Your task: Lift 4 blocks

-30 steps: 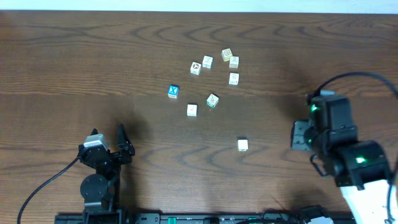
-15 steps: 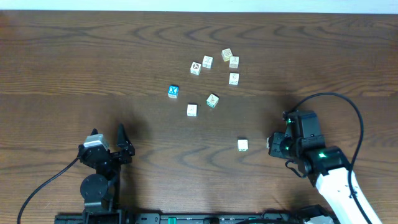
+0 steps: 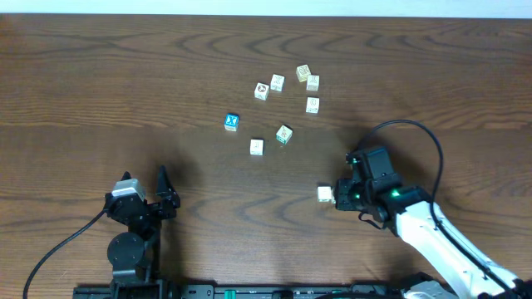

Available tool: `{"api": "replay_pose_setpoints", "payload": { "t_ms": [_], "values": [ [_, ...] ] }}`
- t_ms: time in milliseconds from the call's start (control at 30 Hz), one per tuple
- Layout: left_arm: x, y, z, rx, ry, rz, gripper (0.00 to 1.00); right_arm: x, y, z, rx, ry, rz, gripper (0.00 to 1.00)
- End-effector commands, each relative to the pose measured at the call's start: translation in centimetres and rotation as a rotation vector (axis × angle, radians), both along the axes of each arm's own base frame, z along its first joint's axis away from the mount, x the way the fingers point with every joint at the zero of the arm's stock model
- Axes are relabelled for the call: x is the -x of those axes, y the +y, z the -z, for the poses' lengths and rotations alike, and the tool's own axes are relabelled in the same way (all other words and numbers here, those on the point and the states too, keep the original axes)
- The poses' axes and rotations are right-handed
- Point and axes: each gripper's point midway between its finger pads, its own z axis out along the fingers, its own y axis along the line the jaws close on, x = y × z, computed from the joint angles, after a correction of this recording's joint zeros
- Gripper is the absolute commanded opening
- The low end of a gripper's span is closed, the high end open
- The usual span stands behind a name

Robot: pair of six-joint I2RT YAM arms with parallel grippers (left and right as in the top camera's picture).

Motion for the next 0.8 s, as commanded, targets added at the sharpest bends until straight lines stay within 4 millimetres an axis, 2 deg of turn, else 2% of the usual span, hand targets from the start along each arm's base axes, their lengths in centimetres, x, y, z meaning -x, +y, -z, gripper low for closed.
{"api": "replay_pose_setpoints", "payload": {
  "t_ms": [0,333,567,767],
  "values": [
    [0.2,0.3,1.7,-0.002,0.059,-0.020,0.74,0.4,0.7,0.7,0.006,0.016,-0.027,0.23],
    [0.2,0.3,1.7,-0.002,0.059,-0.020,0.74,-0.1,0.6,0.9,0.019,0.002,-0.022,0.24],
    [0.2,0.3,1.7,-0.002,0.059,-0.020,0.74,-0.9,0.8,0.6,0.013,-0.035,-0.018,0.28],
    [0.2,0.3,1.7,-0.002,0.059,-0.020,0.74,-0.9,0.8,0.6,0.014,-0.034,-0.018,0.33]
  ]
}}
